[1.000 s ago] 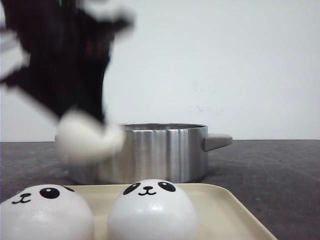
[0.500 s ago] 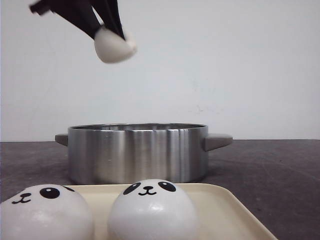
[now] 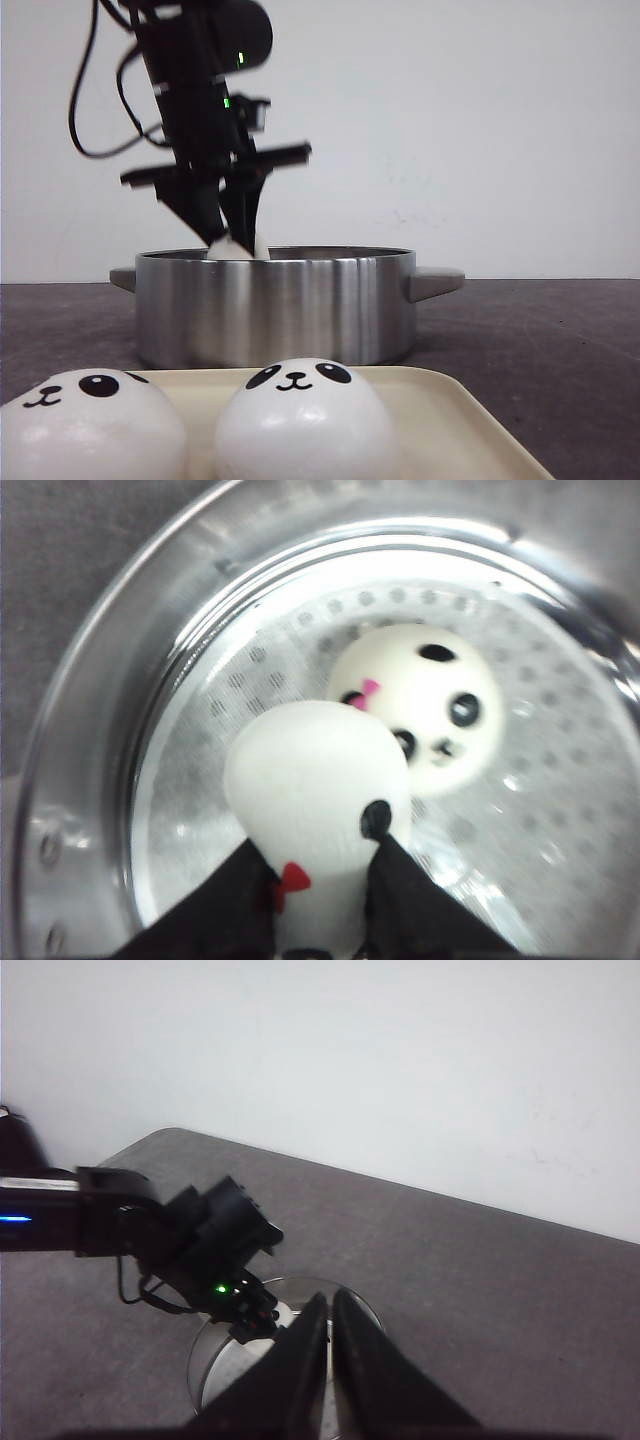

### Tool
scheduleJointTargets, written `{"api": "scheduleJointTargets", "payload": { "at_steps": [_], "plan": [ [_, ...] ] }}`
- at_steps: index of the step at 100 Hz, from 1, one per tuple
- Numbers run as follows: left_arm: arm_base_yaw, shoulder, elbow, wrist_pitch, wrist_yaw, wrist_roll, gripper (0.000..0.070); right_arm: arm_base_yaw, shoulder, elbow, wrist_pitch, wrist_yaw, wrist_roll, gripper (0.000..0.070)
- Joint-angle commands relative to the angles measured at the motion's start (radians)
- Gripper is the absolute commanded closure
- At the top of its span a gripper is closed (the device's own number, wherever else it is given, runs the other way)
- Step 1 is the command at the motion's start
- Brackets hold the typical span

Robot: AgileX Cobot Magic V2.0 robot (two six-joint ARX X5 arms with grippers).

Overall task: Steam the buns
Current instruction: 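Lift the bun with the left gripper, lower into the pot, release, then lower the right gripper over the bow-marked panda bun and grasp it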

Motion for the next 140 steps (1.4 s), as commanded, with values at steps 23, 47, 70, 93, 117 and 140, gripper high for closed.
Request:
{"api": "scheduleJointTargets", "payload": {
  "at_steps": [23,47,70,93,117,140],
  "plan": [
    [0.017,0.089,0.03,0.051,-0.006,-0.001,0.0665,0.013,0.007,0.016,-0.034,0.005,0.03,0.07],
    [0.021,0.089,0.03,0.05,-0.006,-0.001,0.0091,0.013,0.008,0.016,-0.041,0.005,0.043,0.07],
    [0.011,0.086,0.105,-0.033,-0.005,-0.001,0.0016,0.012,0.009,0.016,-0.043,0.005,0.05,0.07],
    [-0.016,-0.046,0.201,-0.033,0.015,-0.001,0.0022,0.011,0.066,0.013,-0.119,0.005,0.106,0.07],
    [-0.074,-0.367,0.201,-0.03,0.022,-0.003,0.0023,0.012,0.211,-0.003,-0.177,-0.032,0.251,0.07],
    [-0.123,-0.663,0.201,-0.057,0.022,-0.012,0.0025,0.013,0.362,-0.075,-0.164,-0.164,0.339,0.07]
  ]
}}
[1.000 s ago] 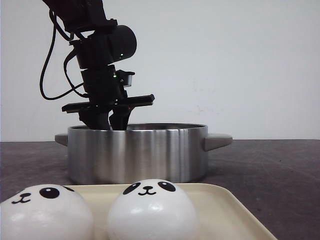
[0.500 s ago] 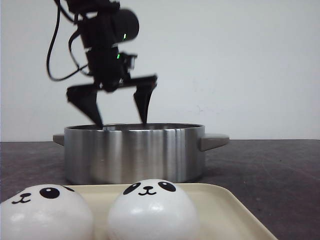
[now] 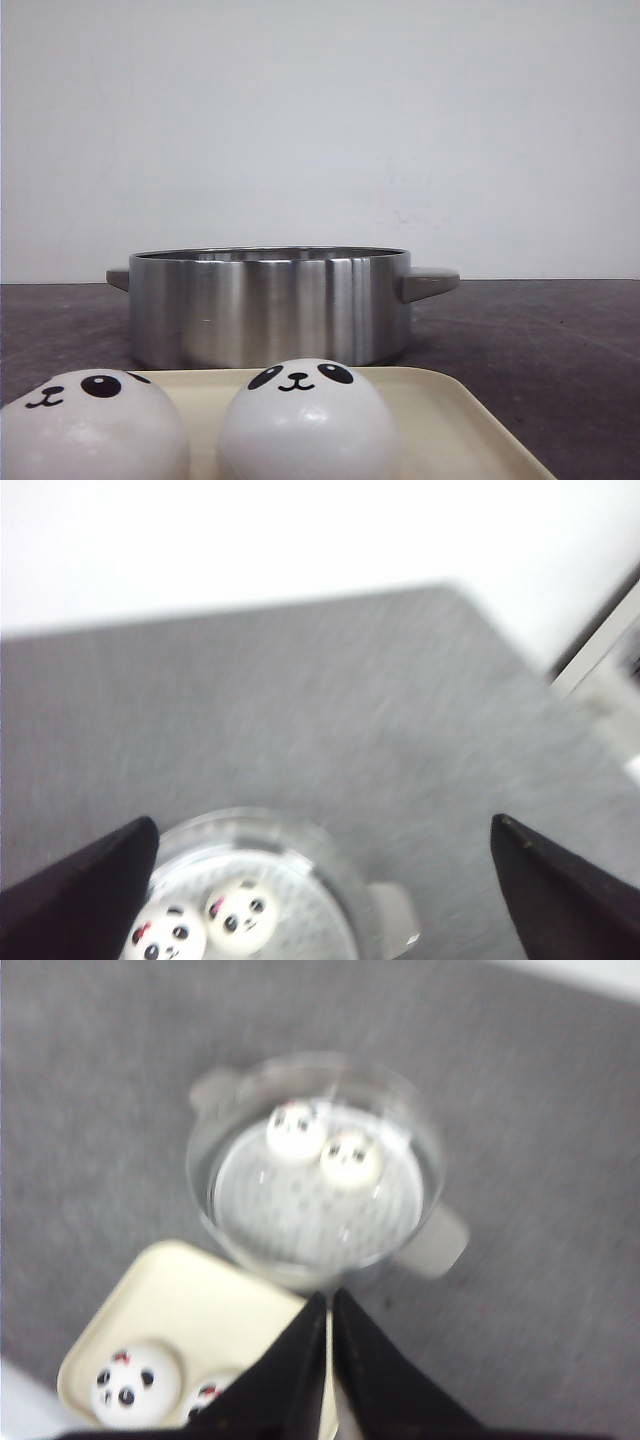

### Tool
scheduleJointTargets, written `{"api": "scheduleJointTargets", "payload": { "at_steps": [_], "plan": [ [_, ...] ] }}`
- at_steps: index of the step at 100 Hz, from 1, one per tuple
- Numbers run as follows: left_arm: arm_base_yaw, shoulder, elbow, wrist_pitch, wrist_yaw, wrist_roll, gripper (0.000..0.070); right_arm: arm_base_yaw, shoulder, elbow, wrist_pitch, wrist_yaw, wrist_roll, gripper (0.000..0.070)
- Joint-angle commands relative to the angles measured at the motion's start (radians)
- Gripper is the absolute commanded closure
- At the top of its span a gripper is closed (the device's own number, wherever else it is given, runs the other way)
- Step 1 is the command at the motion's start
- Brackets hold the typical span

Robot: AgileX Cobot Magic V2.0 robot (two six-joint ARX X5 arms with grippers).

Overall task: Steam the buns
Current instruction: 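Lower the right gripper over the bow-marked panda bun and grasp it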

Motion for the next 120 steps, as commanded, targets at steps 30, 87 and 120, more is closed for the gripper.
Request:
{"api": "scheduleJointTargets", "payload": {
  "at_steps": [30,87,120],
  "plan": [
    [-0.015,-0.287,0.017,-0.209,-0.002,-0.008,0.0027,0.013,0.177,-0.203,0.197,-0.248,0.136,0.0681],
    [-0.015,-0.447,0.017,-0.359,-0.003,0.007,0.0027,0.024,0.462,-0.351,0.279,-0.476,0.239,0.0137],
    [-0.015,-0.446,0.017,-0.384,-0.002,0.007,0.0027,-0.002,0.556,-0.351,0.304,-0.461,0.229,0.0163]
  ]
}}
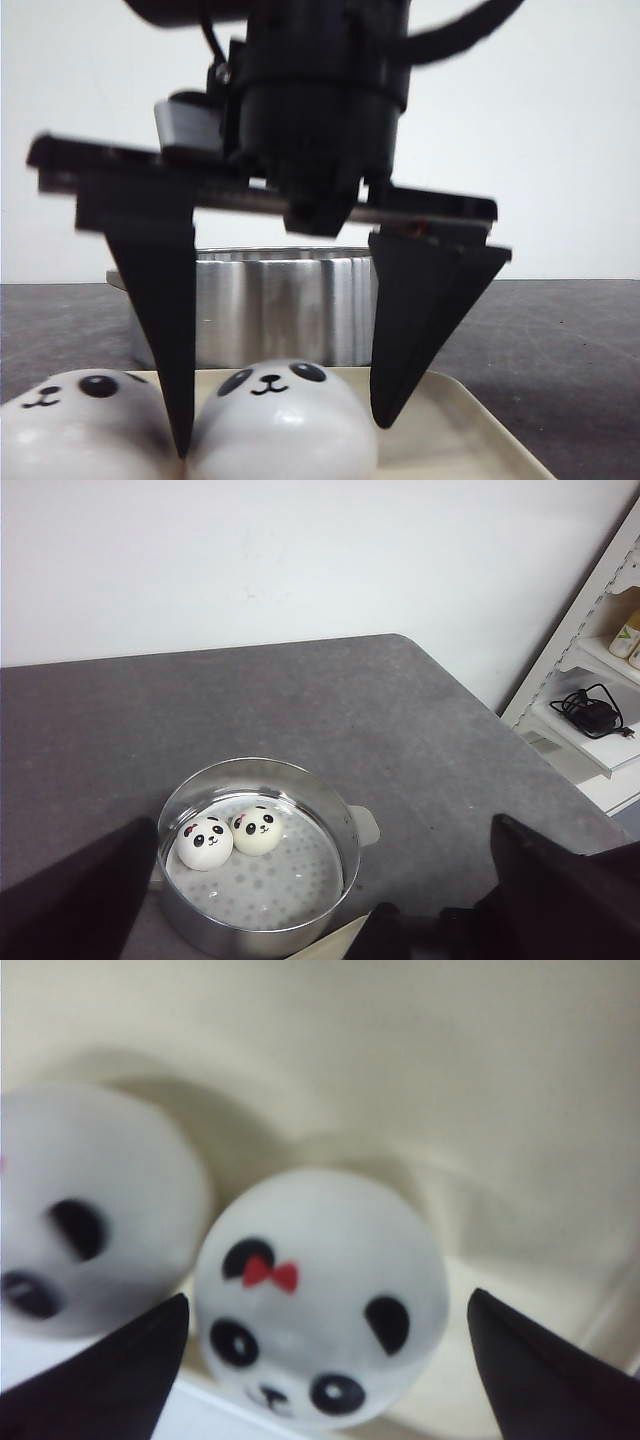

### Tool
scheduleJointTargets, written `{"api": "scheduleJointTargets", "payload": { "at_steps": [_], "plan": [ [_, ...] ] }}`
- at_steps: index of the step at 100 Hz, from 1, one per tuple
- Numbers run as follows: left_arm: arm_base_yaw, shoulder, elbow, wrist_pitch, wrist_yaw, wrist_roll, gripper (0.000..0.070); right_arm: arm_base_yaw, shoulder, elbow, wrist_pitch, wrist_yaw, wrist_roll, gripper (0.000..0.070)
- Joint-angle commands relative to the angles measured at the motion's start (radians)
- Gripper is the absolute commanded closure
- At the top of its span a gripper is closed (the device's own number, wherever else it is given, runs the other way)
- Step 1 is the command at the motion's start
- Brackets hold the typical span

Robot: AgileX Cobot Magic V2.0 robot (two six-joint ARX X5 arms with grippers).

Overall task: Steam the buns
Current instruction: 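Lower the right gripper over the bow-marked panda bun and grasp it, then lift the bun with the right gripper into the pot and release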

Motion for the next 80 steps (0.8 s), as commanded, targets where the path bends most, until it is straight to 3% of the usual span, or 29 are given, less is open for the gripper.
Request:
{"api": "scheduleJointTargets", "payload": {
  "at_steps": [1,10,19,24,30,31,58,80],
  "plan": [
    [-0.007,0.008,0.017,0.008,-0.002,0.006,0.0027,0.004,0.029,0.01,0.004,0.005,0.007,0.0163],
    [-0.007,0.008,0.017,0.008,-0.002,0.006,0.0027,-0.008,0.038,0.01,0.01,0.005,0.003,0.0201],
    [-0.007,0.008,0.017,0.008,-0.002,0.006,0.0027,-0.014,0.039,0.01,0.015,-0.006,-0.002,0.0333],
    [-0.007,0.008,0.017,0.008,-0.002,0.006,0.0027,-0.014,0.039,0.01,0.015,-0.009,-0.01,0.0455],
    [-0.007,0.008,0.017,0.008,-0.002,0.006,0.0027,-0.013,0.039,0.01,0.014,-0.011,-0.035,0.0693],
    [-0.007,0.008,0.017,0.008,-0.002,0.006,0.0027,-0.012,0.039,0.01,0.015,-0.011,-0.04,0.07],
    [-0.007,0.008,0.017,0.009,-0.002,0.006,0.0027,0.033,-0.03,0.062,-0.022,0.073,-0.074,0.0686],
    [-0.007,0.008,0.017,0.022,-0.002,0.007,0.0027,0.06,-0.166,0.351,-0.168,0.164,-0.156,0.0689]
  ]
}}
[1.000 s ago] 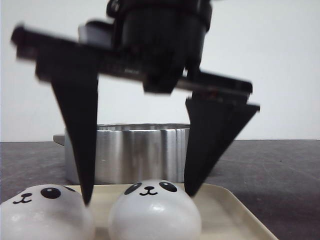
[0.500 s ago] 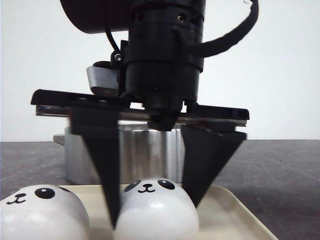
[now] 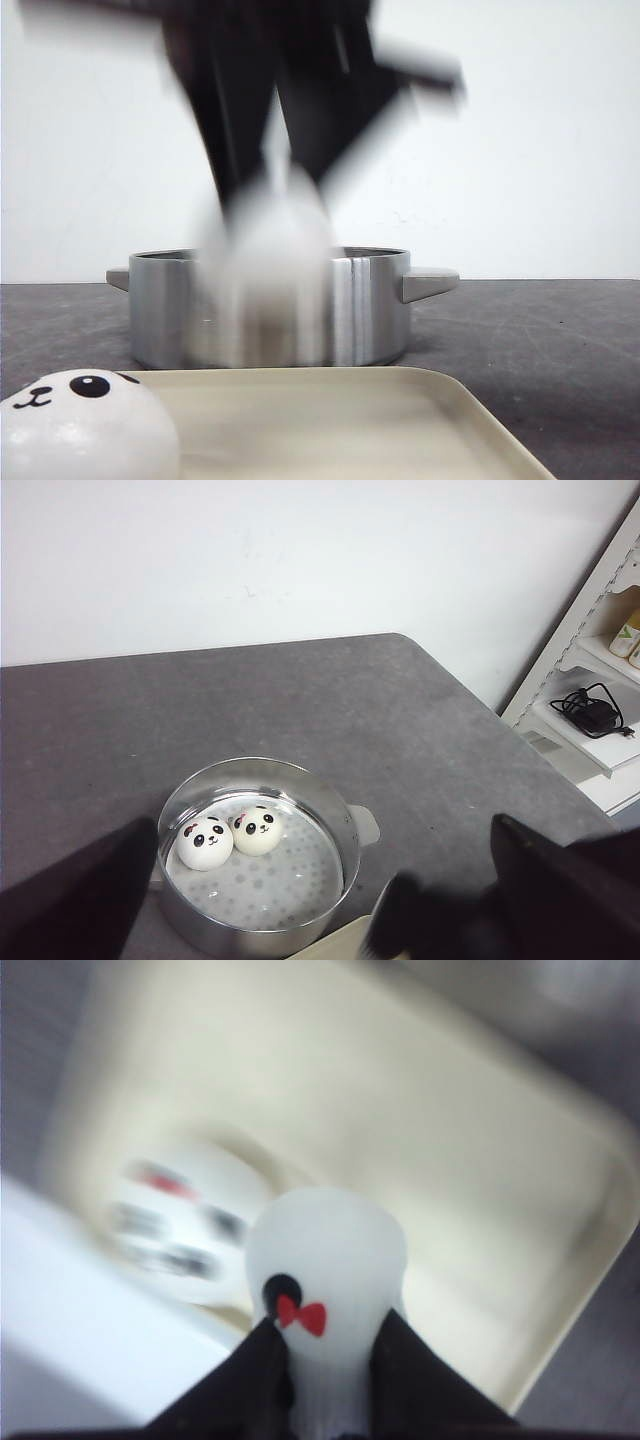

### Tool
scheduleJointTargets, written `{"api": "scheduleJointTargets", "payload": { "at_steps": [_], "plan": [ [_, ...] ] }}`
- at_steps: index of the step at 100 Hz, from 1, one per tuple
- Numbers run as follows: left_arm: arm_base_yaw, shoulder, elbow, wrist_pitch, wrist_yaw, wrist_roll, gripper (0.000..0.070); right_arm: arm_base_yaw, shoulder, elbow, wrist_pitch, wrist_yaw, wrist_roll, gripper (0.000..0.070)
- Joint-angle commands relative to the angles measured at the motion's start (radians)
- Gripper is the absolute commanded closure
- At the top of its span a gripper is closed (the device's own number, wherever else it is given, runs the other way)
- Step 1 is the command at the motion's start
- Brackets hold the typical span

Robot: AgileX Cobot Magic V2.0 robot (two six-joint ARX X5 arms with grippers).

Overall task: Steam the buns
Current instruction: 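Lift the bun with the right gripper into the pot and release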

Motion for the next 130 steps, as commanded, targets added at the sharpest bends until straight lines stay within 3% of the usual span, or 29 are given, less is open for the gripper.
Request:
{"api": "scheduleJointTargets", "payload": {
  "at_steps": [1,13,20,44,55,77,108,113,124,127,130],
  "plan": [
    [-0.007,0.009,0.017,0.018,-0.003,0.007,0.0027,0.013,-0.014,0.124,-0.025,0.035,-0.057,0.069],
    [-0.007,0.015,0.017,0.035,-0.003,0.007,0.0027,-0.018,-0.016,0.318,-0.048,0.161,-0.153,0.069],
    [-0.007,0.021,0.017,0.045,-0.003,0.008,0.0027,-0.067,-0.01,0.373,-0.005,0.175,-0.212,0.0691],
    [-0.007,0.038,0.017,0.048,-0.002,0.01,0.0027,-0.29,0.101,0.384,0.035,0.046,-0.285,0.0693],
    [-0.007,0.042,0.017,0.042,-0.002,0.01,0.0027,-0.356,0.197,0.384,0.031,0.036,-0.315,0.0693],
    [-0.007,0.043,0.017,0.013,-0.011,0.01,0.0027,-0.41,0.382,0.384,-0.011,-0.058,-0.317,0.0693],
    [-0.007,0.042,0.017,-0.058,-0.045,0.009,0.0027,-0.412,0.5,0.384,-0.075,-0.056,-0.319,0.0686],
    [-0.007,0.041,0.017,-0.06,-0.048,0.009,0.0027,-0.414,0.502,0.384,-0.079,-0.056,-0.314,0.0623],
    [-0.007,0.041,0.017,-0.06,-0.048,0.009,0.0027,-0.413,0.502,0.384,-0.085,-0.056,-0.305,0.0214],
    [-0.007,0.041,0.017,-0.059,-0.048,0.009,0.0027,-0.413,0.502,0.384,-0.09,-0.056,-0.304,0.0136],
    [-0.007,0.041,0.017,-0.058,-0.048,0.009,0.0027,-0.414,0.502,0.384,-0.096,-0.056,-0.304,0.0105]
  ]
}}
